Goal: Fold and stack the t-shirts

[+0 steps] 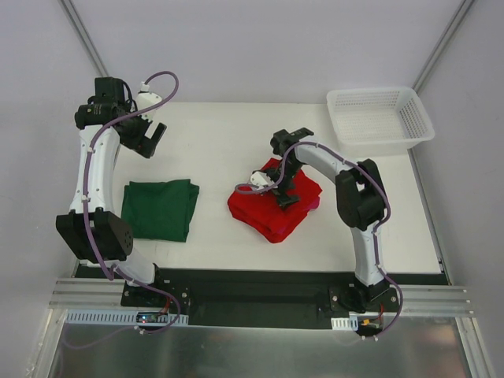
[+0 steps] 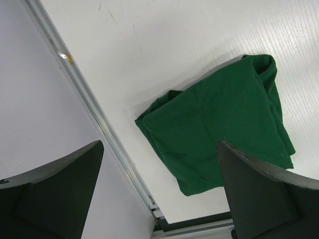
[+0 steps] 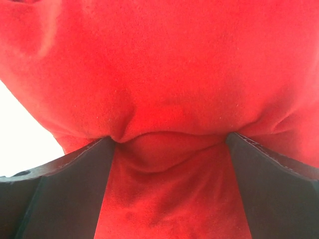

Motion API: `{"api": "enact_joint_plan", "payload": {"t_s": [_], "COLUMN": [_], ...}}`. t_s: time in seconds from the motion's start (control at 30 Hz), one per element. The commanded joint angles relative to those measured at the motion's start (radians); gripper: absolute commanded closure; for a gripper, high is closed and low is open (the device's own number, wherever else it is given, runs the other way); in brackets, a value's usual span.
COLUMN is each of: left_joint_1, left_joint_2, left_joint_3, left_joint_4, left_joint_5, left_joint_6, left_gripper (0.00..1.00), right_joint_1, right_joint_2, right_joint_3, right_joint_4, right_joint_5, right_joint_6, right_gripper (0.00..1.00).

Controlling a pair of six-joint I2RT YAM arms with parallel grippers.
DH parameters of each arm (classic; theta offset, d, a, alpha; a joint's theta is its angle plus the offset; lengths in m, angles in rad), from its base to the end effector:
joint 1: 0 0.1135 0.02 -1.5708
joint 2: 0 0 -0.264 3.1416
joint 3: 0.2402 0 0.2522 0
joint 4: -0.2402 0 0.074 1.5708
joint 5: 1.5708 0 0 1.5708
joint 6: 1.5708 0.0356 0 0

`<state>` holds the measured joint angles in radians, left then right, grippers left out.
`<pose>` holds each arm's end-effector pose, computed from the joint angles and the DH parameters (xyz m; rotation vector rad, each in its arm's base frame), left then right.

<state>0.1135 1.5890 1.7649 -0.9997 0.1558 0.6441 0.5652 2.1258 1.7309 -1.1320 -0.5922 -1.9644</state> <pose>0.3282 0.0318 0.3993 0.6965 2.2848 0.1728 0.3380 0.2379 0.1956 -2.5489 0.7865 0.5849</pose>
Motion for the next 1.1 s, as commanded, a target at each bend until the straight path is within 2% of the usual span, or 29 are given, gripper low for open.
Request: {"api": "enact_joint_plan", "payload": {"t_s": [0.0, 0.1, 0.23, 0.47, 0.67, 0.8, 0.97, 1.07], "left_joint_1": [0.011, 0.012, 0.011, 0.011, 0.011, 0.011, 0.012, 0.011], "left_joint_2": [-0.001, -0.001, 0.000, -0.001, -0.006, -0.007, -0.008, -0.008], "left_joint_3": [0.041, 0.041, 0.041, 0.041, 0.038, 0.038, 0.042, 0.044], "left_joint_4": [0.000, 0.001, 0.000, 0.000, 0.000, 0.001, 0.003, 0.001], "left_joint_5": [0.021, 0.018, 0.018, 0.019, 0.022, 0.028, 0.033, 0.034], "left_joint_6": [0.008, 0.008, 0.006, 0.006, 0.005, 0.005, 0.005, 0.002], "left_gripper": [0.04, 0.04, 0.04, 0.04, 0.04, 0.04, 0.04, 0.04], "right_joint_1": [0.030, 0.039, 0.076, 0.131, 0.136, 0.136, 0.137, 0.139], "right_joint_2": [0.016, 0.013, 0.025, 0.060, 0.108, 0.120, 0.161, 0.171], "right_joint_3": [-0.005, 0.005, 0.054, 0.153, 0.258, 0.260, 0.332, 0.346], "right_joint_4": [0.043, 0.063, 0.074, 0.066, -0.087, -0.144, -0.245, -0.249], "right_joint_5": [0.003, 0.029, 0.095, 0.256, 0.356, 0.431, 0.434, 0.419], "right_joint_6": [-0.875, -0.756, -0.460, -0.080, 0.059, 0.139, 0.249, 0.318], "right_gripper": [0.00, 0.00, 0.00, 0.00, 0.00, 0.00, 0.00, 0.00]}}
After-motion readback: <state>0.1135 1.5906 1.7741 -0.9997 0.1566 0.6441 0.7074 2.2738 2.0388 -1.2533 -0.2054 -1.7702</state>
